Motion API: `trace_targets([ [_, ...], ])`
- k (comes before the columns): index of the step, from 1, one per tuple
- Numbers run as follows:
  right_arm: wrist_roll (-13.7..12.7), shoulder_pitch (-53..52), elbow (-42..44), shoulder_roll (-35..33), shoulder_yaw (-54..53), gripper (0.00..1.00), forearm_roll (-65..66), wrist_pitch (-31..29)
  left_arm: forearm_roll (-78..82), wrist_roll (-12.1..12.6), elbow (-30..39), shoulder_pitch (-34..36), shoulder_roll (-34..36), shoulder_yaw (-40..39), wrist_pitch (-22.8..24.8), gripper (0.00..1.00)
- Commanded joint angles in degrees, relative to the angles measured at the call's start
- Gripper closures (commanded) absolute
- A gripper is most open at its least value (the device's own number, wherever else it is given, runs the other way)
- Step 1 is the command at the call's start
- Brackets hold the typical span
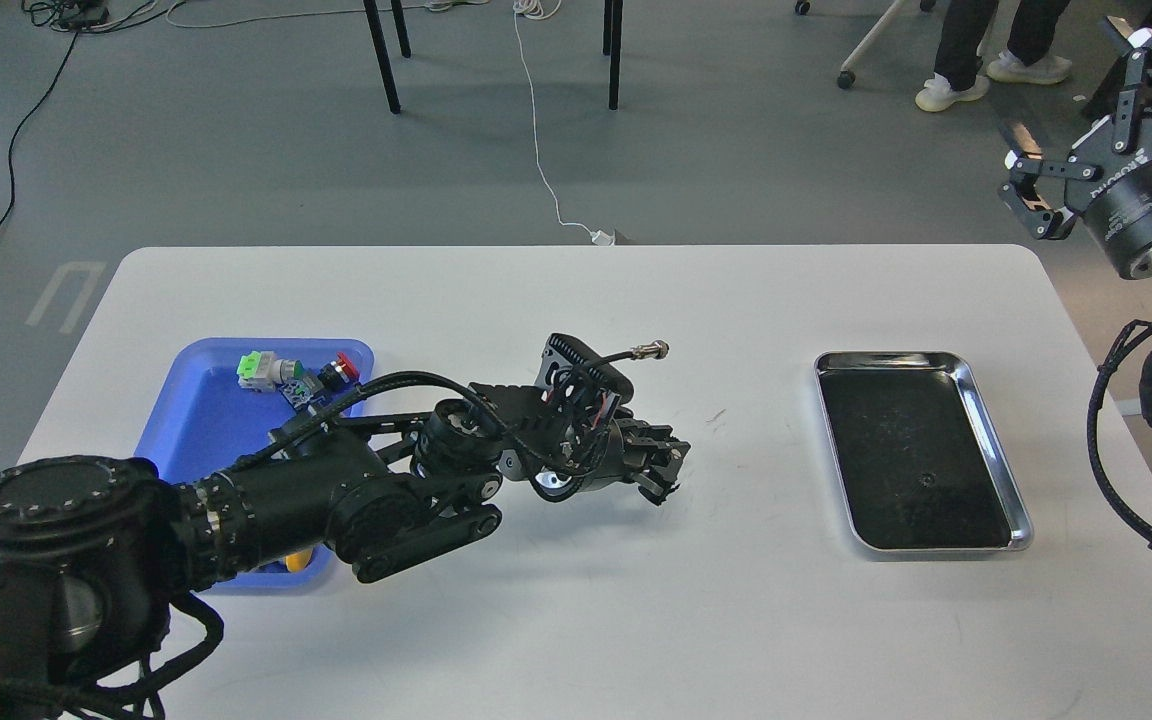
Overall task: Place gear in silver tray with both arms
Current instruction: 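Carry the second black gear to the table middle and release it, then raise the left arm away and reach the right gripper toward the gear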
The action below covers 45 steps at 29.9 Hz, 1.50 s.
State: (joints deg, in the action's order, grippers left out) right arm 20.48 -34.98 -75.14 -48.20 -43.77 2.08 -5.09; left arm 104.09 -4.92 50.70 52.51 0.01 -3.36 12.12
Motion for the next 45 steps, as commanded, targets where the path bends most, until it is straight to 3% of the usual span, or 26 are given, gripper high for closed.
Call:
trace_targets([
  [1, -0.44, -0.61, 0.87, 0.83, 0.00, 0.02, 1.00, 0.08, -0.11, 0.08, 0.10, -0.39, -0.01, -0.15, 0.01, 0.62],
  [3, -0.53, -0.96, 0.96, 1.00, 0.09, 0.02, 1.00, 0.08, -0.55, 0.08, 0.36, -0.39, -0.01, -0.33, -0.08, 0.52],
  [8, -1.23, -4.64, 2.45, 1.53, 3.86, 0.02, 1.00, 0.43, -0.91, -0.09, 0.98, -0.39, -0.01, -1.20, -0.17, 0.44],
  [11, -1.32, -9.30, 4.47, 3.29, 8.43, 0.02, 1.00, 0.78, -1.87, -0.27, 1.07, -0.31, -0.01, -2.69, -2.53, 0.39],
  [15, -1.32, -16.15, 6.76, 3.82, 14.66, 0.02, 1.09, 0.70, -10.28, -0.53, 1.07, -0.04, 0.43, -8.83, -5.09, 0.22],
  [22, -1.14, -26.79, 7.47, 4.08, 27.06, 0.02, 5.03, 0.17, -38.21, -0.62, 1.07, 0.48, 13.77, -16.67, -4.65, 0.20],
  [31, -0.88, -33.20, 7.29, 8.21, 38.30, 0.02, 14.17, -0.01, -82.08, -1.32, 0.10, -1.01, 28.54, -20.19, -4.65, 0.09],
  [36, -0.53, -42.52, 7.29, 12.77, 53.67, 0.02, 24.18, -0.01, -99.84, -3.60, -1.13, -3.03, 33.21, -25.10, -3.95, 0.06],
  [45, 0.44, -53.52, 9.04, 25.15, 75.48, 0.02, 39.30, 0.78, -110.59, -3.52, -0.87, -6.72, 35.59, -36.27, 0.45, 0.03],
])
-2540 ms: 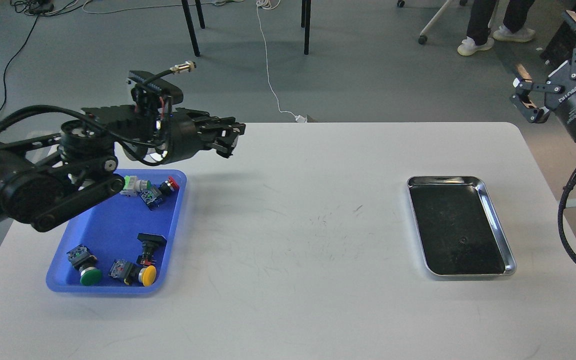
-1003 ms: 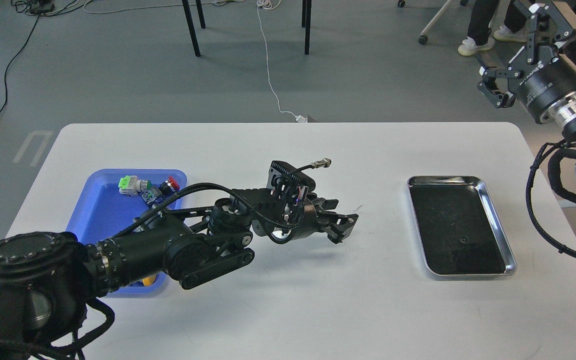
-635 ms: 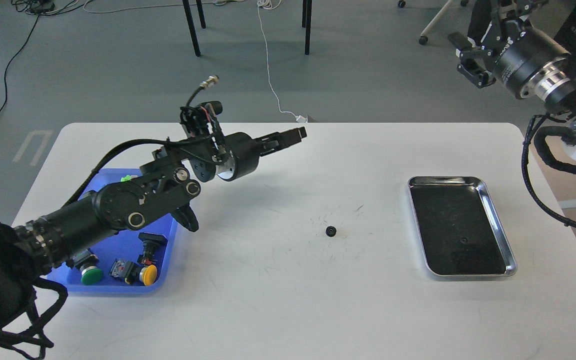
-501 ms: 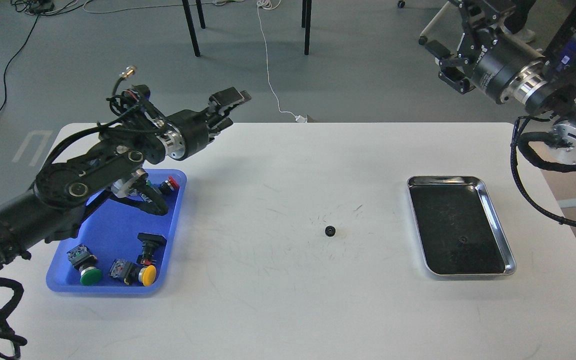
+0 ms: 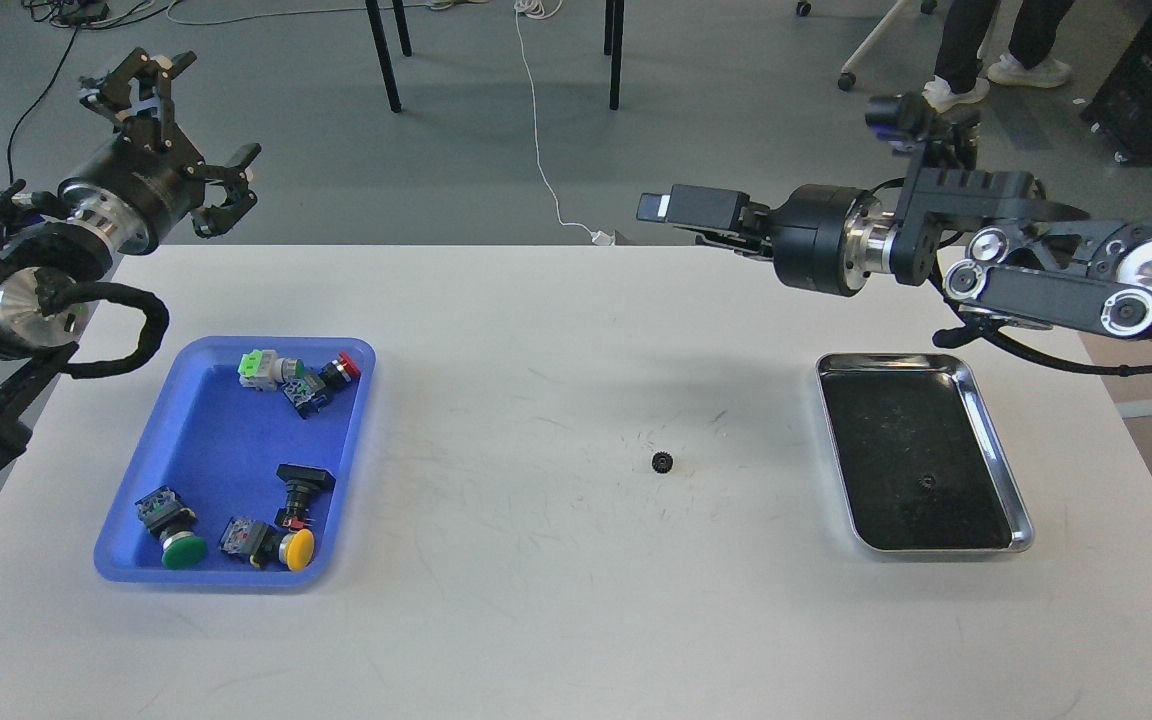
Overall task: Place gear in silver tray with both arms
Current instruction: 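Raise the left arm away and reach the right gripper toward the gear, then grasp the second black gear on the table with the right gripper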
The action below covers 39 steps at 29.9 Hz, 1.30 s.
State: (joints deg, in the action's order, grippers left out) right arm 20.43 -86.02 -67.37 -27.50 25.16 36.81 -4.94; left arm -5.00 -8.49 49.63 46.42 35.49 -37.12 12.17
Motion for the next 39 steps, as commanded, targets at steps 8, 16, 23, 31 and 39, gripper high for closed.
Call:
trace_targets([
  [8, 0.49, -2.48, 6.55, 17.21, 23.78, 0.04, 11.53, 9.07, -1.59, 0.23, 0.73, -0.89, 0.28, -6.82, 0.49, 0.03],
  [16, 0.58, -2.40, 6.28, 20.82, 31.60, 0.09, 18.03, 9.42, -1.51, 0.23, 0.73, -1.16, 1.25, -7.00, 0.57, 0.03],
  [23, 0.58, 0.15, 6.72, 22.57, 32.05, 0.14, 18.21, 9.42, -1.51, 0.14, 0.73, -1.51, 1.25, -7.00, 0.92, 0.03],
  [31, 0.58, 1.03, 8.13, 25.12, 32.32, 0.28, 18.12, 9.34, -1.42, 0.14, 0.73, -1.51, 1.25, -7.00, 1.19, 0.03],
  [39, 0.31, 1.65, 10.68, 27.50, 32.67, 0.37, 18.12, 9.25, -1.42, 0.14, 0.73, -1.51, 1.34, -6.92, 1.19, 0.03],
])
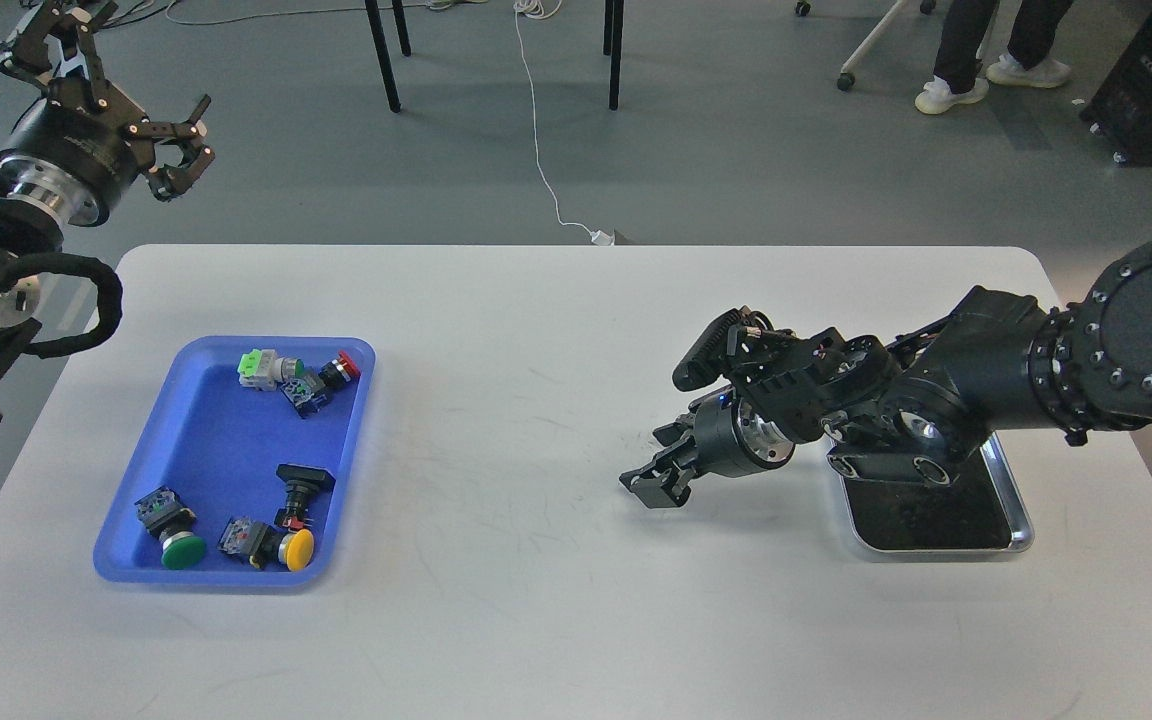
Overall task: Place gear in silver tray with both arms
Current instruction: 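Grasp the second black gear on the table with the right gripper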
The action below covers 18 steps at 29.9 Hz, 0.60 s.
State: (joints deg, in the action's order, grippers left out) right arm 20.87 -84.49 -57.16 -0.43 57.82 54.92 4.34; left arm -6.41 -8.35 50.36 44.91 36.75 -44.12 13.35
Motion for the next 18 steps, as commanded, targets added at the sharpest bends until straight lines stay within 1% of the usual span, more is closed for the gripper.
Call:
trace_targets([
  [1, -0.13, 0.29, 0.64, 0.43, 0.10, 0.38, 0.01, -0.03, 0.00, 0.00, 0.00, 0.00, 0.07, 0.00, 0.00, 0.03],
  [11, -0.74, 1.26, 1.17, 0.43, 1.77, 0.41, 0.01, -0.12, 0.00, 0.00, 0.00, 0.00, 0.42, 0.00, 0.09, 0.03],
  [13, -0.74, 1.26, 1.17, 0.43, 1.86, 0.47, 0.01, -0.12, 0.00, 0.00, 0.00, 0.00, 0.42, 0.00, 0.09, 0.03],
  [15, -0.74, 1.26, 1.17, 0.43, 1.95, 0.56, 0.01, -0.12, 0.00, 0.00, 0.00, 0.00, 0.51, 0.00, 0.09, 0.03],
  [18, -0.74, 1.26, 1.35, 0.43, 1.86, 0.66, -0.08, -0.21, 0.00, 0.00, 0.00, 0.00, 0.51, 0.00, 0.09, 0.03],
])
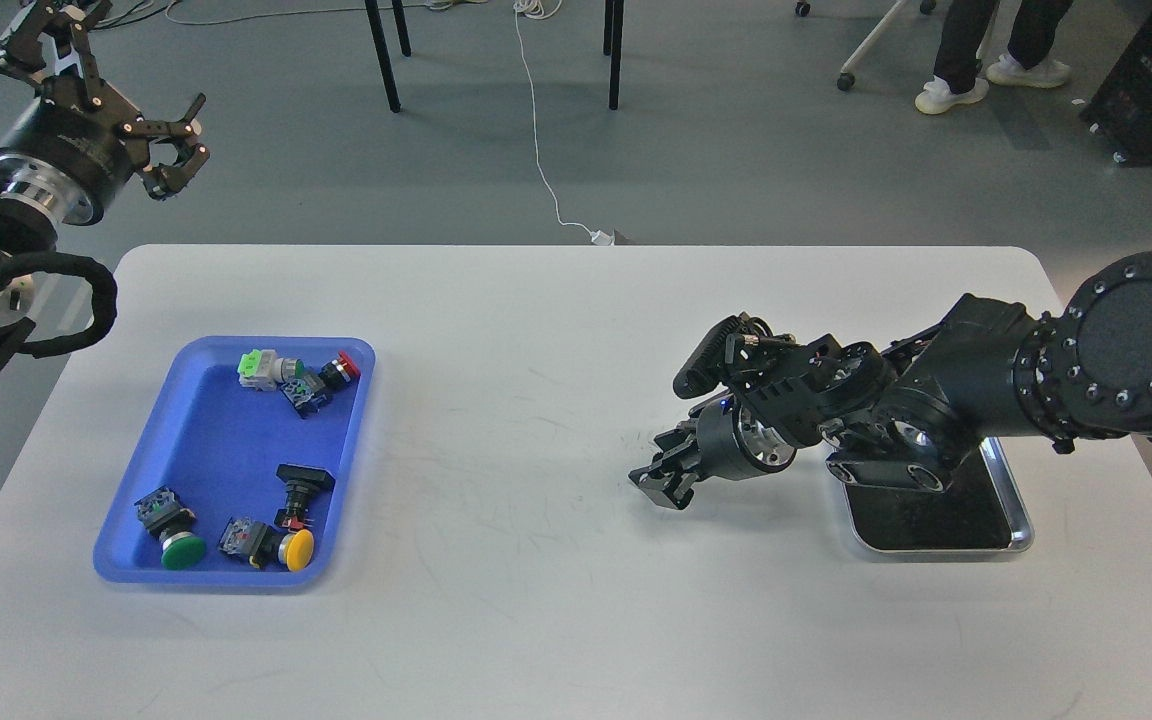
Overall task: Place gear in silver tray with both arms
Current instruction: 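Grasp the second black gear on the table with the right gripper, then lower the gear into the silver tray and open the right gripper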
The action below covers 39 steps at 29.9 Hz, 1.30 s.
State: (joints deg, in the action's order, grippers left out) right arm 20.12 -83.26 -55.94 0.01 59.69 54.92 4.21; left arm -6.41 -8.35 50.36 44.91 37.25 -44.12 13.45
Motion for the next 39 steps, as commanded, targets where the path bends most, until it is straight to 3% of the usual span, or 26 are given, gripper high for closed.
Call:
trace_targets([
  [1, 0.10, 0.03, 0.47, -0.01, -0.02, 0.69, -0.08, -0.08, 0.00, 0.00, 0.00, 0.00, 0.10, 0.00, 0.00, 0.03],
  [17, 0.62, -1.99, 0.48, -0.79, 0.77, 0.79, 0.09, -0.17, 0.00, 0.00, 0.00, -0.09, 1.25, 0.00, 0.08, 0.03],
  [27, 0.71, -7.44, -0.58, -14.05, 0.86, 0.79, 7.45, 0.01, 0.00, 0.00, 0.00, 0.00, 1.60, 0.00, 0.00, 0.03],
  [34, 0.71, -4.72, -0.58, -25.57, 0.86, 0.79, 14.85, 0.18, 0.00, 0.00, 0.09, 0.00, 2.83, -0.09, 0.08, 0.03],
  [39, 0.62, -1.47, -0.23, -29.62, 0.69, 0.78, 17.76, 0.54, 0.00, 0.00, 0.09, 0.00, 2.83, -0.09, 0.00, 0.03],
])
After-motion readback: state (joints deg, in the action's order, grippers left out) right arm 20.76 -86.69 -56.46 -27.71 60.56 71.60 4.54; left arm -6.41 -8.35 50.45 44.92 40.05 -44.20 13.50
